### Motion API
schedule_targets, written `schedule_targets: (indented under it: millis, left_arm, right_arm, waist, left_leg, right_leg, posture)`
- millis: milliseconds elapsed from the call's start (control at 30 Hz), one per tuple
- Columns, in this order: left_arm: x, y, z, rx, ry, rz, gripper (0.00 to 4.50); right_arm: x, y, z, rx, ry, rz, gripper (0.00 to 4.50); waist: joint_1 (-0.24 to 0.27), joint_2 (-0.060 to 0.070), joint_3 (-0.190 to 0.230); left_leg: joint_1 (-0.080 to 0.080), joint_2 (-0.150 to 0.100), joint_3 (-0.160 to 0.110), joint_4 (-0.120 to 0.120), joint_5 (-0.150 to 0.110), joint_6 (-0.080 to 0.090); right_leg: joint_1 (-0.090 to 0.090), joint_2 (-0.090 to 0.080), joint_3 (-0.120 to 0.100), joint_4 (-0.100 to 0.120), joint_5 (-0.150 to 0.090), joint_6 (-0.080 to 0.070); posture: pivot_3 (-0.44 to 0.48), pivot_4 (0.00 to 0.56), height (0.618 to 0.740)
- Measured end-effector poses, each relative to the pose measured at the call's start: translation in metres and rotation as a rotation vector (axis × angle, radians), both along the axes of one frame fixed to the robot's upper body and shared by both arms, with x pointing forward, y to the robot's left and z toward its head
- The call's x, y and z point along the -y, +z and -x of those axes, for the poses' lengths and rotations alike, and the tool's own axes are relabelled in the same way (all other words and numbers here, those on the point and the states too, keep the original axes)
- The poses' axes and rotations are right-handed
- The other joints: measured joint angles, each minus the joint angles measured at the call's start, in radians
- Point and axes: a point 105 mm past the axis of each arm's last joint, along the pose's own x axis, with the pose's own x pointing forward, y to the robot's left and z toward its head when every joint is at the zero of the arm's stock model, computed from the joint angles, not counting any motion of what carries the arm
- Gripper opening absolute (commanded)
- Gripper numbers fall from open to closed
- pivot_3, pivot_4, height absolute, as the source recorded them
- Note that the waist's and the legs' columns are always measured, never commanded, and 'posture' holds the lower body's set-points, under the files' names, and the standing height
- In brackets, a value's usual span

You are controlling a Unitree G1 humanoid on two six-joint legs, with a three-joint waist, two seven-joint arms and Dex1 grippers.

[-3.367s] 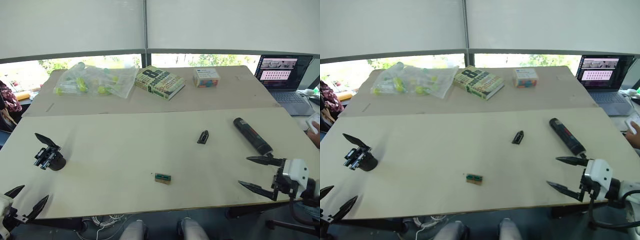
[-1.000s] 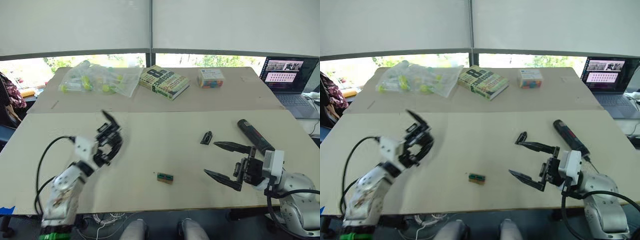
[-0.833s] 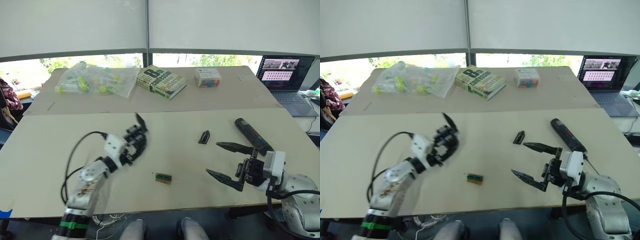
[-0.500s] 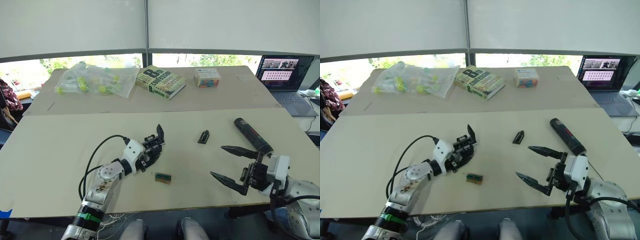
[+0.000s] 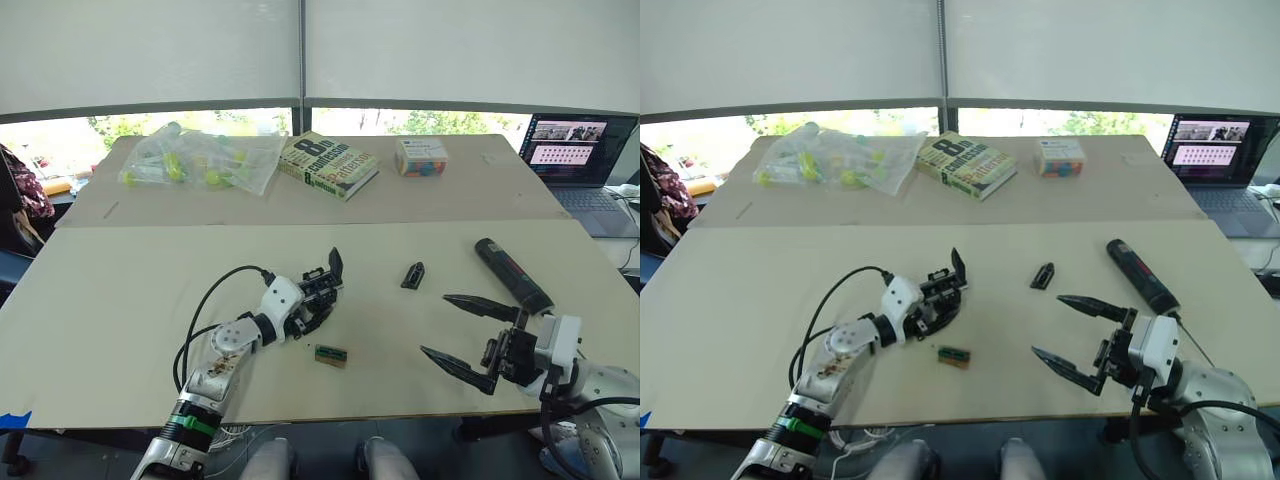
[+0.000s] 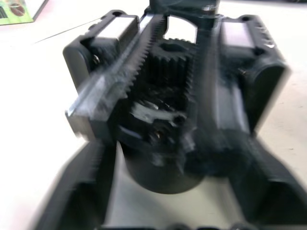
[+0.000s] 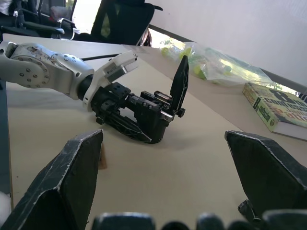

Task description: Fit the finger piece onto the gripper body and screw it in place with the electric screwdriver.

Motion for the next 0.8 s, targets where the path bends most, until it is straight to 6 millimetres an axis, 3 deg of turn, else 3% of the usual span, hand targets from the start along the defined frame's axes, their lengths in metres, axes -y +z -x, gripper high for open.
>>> schedule_targets:
  millis: [467,667,800]
  left_arm:
    - [-0.039,0.0,0.001,-0.044,-0.122,-0.06,4.43]
    - [-0.043,0.006,-0.013,-0.101,-0.226,-0.028,4.43]
    - [-0.031,0.008,-0.022,-0.071,-0.294,-0.058,4.43]
  right_arm:
    - [0.0,0.001,0.002,0.005,-0.02,0.006,4.5]
    - [-0.001,0.004,0.002,0.018,-0.024,0.004,4.5]
    - [-0.001,0.004,0.002,0.018,-0.025,0.004,4.5]
  waist:
    - [-0.012,0.001,0.0]
    - [-0.011,0.001,0.0]
    - [-0.01,0.001,0.0]
  left_leg:
    - [0.0,0.001,0.0,0.0,0.0,0.0]
    - [0.0,0.0,0.0,0.001,0.0,0.0]
    - [0.0,0.0,0.0,0.001,0.0,0.0]
  right_leg:
    - [0.0,0.002,0.0,0.001,0.0,0.0]
    - [0.0,0.001,-0.001,0.001,0.0,0.0]
    - [0.0,0.001,-0.001,0.001,0.0,0.0]
  posture:
    - [0.0,0.15,0.74]
    - [0.0,0.15,0.74]
    - [0.0,0.15,0.74]
